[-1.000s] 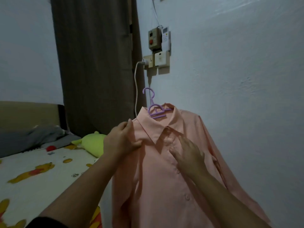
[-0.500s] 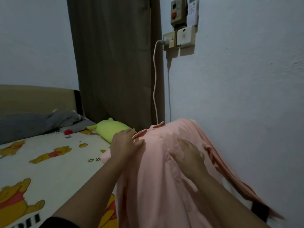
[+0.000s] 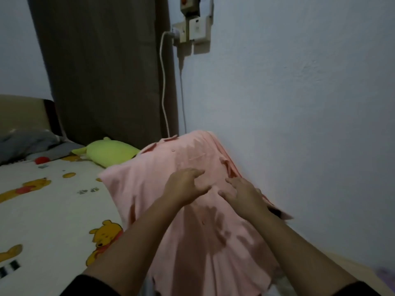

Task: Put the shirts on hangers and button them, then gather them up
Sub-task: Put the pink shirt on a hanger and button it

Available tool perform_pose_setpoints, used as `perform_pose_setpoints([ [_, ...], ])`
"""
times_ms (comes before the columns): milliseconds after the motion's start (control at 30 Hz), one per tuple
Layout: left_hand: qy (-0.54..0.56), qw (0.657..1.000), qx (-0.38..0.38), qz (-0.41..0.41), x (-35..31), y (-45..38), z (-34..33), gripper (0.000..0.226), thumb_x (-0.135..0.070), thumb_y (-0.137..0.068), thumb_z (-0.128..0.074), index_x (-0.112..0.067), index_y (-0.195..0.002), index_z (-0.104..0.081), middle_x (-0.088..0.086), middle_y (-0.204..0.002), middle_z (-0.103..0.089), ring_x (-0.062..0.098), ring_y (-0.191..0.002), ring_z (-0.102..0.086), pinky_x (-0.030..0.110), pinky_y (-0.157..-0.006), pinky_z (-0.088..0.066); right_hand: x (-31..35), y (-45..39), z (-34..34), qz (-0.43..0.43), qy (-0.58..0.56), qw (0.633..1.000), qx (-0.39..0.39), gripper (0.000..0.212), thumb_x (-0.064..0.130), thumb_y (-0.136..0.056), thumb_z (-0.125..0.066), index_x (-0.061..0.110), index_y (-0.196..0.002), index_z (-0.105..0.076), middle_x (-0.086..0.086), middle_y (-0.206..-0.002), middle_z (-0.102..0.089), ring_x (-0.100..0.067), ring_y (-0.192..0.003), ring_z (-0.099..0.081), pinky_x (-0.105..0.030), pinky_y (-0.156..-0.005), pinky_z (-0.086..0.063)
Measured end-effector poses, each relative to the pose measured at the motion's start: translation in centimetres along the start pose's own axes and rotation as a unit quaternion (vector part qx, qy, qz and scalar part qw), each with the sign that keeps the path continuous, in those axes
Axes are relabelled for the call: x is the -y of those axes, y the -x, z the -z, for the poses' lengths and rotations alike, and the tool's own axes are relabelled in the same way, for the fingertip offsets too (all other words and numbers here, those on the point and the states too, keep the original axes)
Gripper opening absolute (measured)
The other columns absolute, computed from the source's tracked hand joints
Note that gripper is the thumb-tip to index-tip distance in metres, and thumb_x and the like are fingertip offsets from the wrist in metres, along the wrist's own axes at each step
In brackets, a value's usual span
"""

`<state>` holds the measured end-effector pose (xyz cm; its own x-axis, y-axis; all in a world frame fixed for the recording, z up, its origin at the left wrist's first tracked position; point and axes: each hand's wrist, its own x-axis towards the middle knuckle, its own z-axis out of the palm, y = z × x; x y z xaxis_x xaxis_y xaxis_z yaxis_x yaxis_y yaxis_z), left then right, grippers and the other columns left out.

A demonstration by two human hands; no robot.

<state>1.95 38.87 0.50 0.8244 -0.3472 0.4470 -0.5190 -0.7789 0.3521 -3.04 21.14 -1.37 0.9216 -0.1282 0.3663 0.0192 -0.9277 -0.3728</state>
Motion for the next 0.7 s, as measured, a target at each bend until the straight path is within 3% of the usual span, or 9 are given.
perform_pose_setpoints([
  [233,0.014,0.992,0.100,-0.072,-6.3,2.6,-7.1,0.064,-0.060,-0.081,-0.061,-0.030,-0.136,-0.052,-0.007,-0.140,-0.053,0.012,-0.128,-0.049,0.033,-0.104,-0.040,-7.5,8.2,1.8,-0.104,0.028,0.994,-0.001,0.053,0.056,-0.088,-0.050,0.029,-0.133,-0.048,0.006,-0.135,-0.050,-0.016,-0.123,-0.046,-0.037,-0.099,-0.033],
  [400,0.029,0.981,0.158,-0.106,-9.8,4.4,-11.7,0.065,-0.061,-0.081,-0.061,-0.032,-0.138,-0.049,-0.006,-0.140,-0.053,0.015,-0.126,-0.050,0.032,-0.101,-0.041,-12.7,13.4,2.3,-0.177,0.047,0.983,0.013,0.054,0.055,-0.090,-0.049,0.029,-0.137,-0.045,0.004,-0.143,-0.044,-0.016,-0.130,-0.040,-0.037,-0.102,-0.032],
  [700,0.078,0.969,0.200,-0.126,-13.0,3.7,-18.6,0.064,-0.054,-0.079,-0.067,-0.027,-0.136,-0.053,-0.004,-0.138,-0.054,0.014,-0.125,-0.050,0.032,-0.101,-0.041,-20.4,16.5,1.7,-0.220,0.027,0.975,0.021,0.053,0.052,-0.089,-0.053,0.026,-0.134,-0.049,0.002,-0.138,-0.049,-0.017,-0.127,-0.043,-0.040,-0.103,-0.036],
])
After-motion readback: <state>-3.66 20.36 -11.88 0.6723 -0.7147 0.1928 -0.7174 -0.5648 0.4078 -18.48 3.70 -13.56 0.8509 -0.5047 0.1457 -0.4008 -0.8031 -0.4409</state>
